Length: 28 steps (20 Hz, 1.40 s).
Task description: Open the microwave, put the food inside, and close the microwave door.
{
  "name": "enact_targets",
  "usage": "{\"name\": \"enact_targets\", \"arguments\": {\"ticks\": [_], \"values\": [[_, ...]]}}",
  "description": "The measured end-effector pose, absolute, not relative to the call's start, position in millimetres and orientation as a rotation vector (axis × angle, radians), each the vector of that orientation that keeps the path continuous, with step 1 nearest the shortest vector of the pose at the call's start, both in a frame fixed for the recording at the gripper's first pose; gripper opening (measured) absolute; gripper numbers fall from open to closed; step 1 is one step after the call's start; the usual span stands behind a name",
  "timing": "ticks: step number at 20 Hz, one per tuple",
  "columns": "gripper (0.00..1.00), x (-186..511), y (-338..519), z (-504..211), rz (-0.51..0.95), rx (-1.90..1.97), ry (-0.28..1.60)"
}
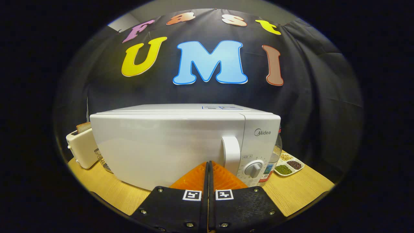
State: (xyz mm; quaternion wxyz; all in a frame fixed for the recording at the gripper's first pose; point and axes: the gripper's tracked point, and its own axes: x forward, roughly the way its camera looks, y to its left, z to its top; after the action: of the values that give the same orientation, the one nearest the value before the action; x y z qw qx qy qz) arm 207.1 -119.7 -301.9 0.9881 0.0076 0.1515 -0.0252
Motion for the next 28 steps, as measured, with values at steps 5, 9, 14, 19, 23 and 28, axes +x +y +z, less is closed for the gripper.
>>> {"name": "enact_targets", "arguments": {"ticks": [5,9,14,19,23,28], "values": [[0.02,151,-113,-250,-0.024,0.074,0.293],[0.01,100,-108,-183,-0.003,0.032,0.196],[0.02,44,-94,-118,0.045,0.017,0.119],[0.01,-2,-76,-66,0.085,0.004,0.049],[0.01,-21,-71,-31,0.098,-0.030,-0.008],[0.52,-28,-65,-30,0.106,0.023,0.024]]}}
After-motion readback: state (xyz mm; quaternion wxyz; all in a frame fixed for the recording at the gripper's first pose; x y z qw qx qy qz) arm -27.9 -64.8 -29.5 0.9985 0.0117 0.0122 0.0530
